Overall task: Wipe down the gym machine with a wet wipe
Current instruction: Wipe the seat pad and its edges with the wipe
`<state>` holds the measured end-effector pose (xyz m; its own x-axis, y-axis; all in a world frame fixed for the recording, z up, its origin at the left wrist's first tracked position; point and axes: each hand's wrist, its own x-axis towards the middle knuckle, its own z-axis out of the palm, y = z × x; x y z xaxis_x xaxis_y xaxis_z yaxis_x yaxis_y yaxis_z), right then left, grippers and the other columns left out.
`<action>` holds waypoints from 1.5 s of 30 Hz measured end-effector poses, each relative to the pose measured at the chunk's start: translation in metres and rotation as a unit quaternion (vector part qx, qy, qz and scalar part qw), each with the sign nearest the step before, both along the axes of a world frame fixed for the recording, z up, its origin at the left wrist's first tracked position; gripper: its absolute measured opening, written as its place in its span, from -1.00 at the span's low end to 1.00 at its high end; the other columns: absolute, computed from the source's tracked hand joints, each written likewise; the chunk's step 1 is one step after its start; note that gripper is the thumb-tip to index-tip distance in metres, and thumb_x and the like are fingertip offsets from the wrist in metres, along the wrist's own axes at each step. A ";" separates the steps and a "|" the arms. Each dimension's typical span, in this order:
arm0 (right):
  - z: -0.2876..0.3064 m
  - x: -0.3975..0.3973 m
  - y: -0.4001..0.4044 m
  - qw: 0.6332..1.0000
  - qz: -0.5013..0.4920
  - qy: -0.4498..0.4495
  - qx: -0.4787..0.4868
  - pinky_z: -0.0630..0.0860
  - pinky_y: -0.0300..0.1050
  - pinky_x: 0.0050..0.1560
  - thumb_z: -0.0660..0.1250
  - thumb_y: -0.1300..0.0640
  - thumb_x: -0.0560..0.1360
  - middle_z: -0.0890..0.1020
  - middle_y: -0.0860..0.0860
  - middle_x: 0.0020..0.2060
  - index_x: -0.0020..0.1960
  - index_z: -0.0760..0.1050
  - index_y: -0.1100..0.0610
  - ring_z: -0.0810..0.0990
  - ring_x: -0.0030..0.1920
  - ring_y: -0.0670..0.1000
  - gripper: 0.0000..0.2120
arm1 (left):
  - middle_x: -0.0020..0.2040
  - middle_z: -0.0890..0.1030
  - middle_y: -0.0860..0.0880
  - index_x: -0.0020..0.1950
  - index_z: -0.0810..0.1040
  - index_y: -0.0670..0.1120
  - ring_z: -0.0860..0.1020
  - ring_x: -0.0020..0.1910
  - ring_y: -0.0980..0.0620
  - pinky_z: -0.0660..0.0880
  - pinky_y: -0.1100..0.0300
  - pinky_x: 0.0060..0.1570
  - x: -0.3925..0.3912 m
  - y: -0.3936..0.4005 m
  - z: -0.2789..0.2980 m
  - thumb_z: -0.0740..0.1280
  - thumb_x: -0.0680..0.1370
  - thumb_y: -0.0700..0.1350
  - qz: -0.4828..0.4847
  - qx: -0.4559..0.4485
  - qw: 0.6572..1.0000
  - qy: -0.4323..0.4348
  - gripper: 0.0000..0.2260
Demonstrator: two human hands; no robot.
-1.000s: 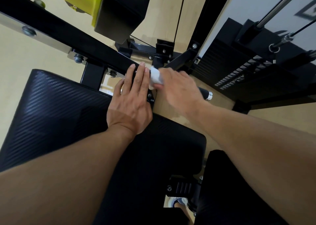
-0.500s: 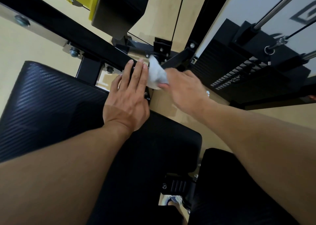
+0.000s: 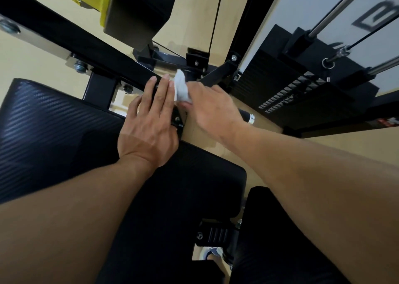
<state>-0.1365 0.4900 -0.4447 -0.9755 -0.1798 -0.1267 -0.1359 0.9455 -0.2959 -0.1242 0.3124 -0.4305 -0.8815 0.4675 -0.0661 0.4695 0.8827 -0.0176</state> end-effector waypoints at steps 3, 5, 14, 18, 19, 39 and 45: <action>-0.005 0.042 0.063 0.994 -0.055 -0.092 0.001 0.38 -0.08 0.12 0.13 -0.19 0.67 0.61 -0.04 0.03 0.24 0.40 0.07 0.50 -0.05 -0.04 -0.65 | 0.67 -0.04 -0.14 0.64 -0.07 -0.20 -0.04 0.64 -0.12 0.17 -0.09 0.53 0.000 0.000 0.001 0.13 0.54 -0.07 -0.001 -0.006 1.000 -0.003 -0.28; -0.006 0.055 0.090 0.988 -0.058 -0.126 0.062 0.40 -0.02 0.20 0.07 -0.20 0.68 0.61 0.02 0.05 0.23 0.38 0.10 0.51 -0.06 0.00 -0.61 | 0.67 -0.04 -0.14 0.64 -0.07 -0.20 -0.03 0.64 -0.13 0.16 -0.08 0.53 0.001 -0.001 0.001 0.14 0.54 -0.06 -0.001 -0.008 1.000 0.000 -0.28; 0.012 -0.011 -0.025 1.000 -0.003 0.004 -0.027 0.46 -0.05 0.02 0.17 0.00 0.67 0.60 0.00 0.08 0.33 0.39 0.10 0.62 0.06 0.06 -0.71 | 0.66 0.02 -0.14 0.65 -0.03 -0.20 -0.03 0.64 -0.12 0.16 -0.07 0.54 0.001 0.000 0.002 0.08 0.53 -0.07 -0.001 0.017 1.000 -0.010 -0.30; 0.015 0.027 0.042 0.992 -0.037 -0.115 -0.031 0.46 0.01 -0.05 0.18 -0.13 0.68 0.61 0.00 0.02 0.36 0.36 0.05 0.59 -0.02 0.06 -0.64 | 0.67 0.00 -0.14 0.64 -0.03 -0.19 -0.03 0.64 -0.12 0.18 -0.10 0.53 0.002 -0.001 -0.001 0.13 0.54 -0.05 -0.001 0.013 1.000 0.001 -0.29; 0.015 0.039 0.061 0.990 -0.046 -0.130 0.008 0.42 -0.01 -0.08 0.17 -0.15 0.67 0.61 0.01 0.01 0.35 0.37 0.07 0.59 -0.04 0.06 -0.63 | 0.67 -0.01 -0.13 0.65 -0.03 -0.19 -0.02 0.64 -0.12 0.17 -0.10 0.53 0.002 -0.002 -0.002 0.14 0.55 -0.04 0.002 0.013 1.000 0.004 -0.29; 0.079 0.149 -0.067 0.484 -0.420 -0.305 -0.704 0.61 -0.14 -0.17 0.33 -0.06 0.61 0.70 0.03 -0.05 0.25 0.58 0.17 0.68 -0.13 -0.05 -0.65 | 0.07 0.72 0.02 0.21 0.66 -0.03 0.65 0.13 0.06 0.53 0.02 0.27 0.107 -0.012 0.067 0.32 0.61 0.11 0.404 0.559 0.670 -0.275 -0.71; 0.078 0.186 -0.084 0.501 -0.264 -0.463 -0.682 0.54 0.11 0.15 0.21 -0.06 0.66 0.68 0.15 0.09 0.38 0.52 0.23 0.67 0.08 0.11 -0.55 | 0.25 0.62 -0.26 0.32 0.60 -0.16 0.60 0.26 -0.20 0.44 -0.19 0.38 0.146 -0.063 0.093 0.30 0.56 0.28 0.442 0.646 0.388 -0.487 -0.42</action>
<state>0.0500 0.4057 -0.3668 -0.5693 -0.4630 -0.6793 0.8190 -0.3906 -0.4202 0.0222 0.2492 -0.3379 -0.5859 0.2090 -0.7830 -0.7981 -0.3167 0.5126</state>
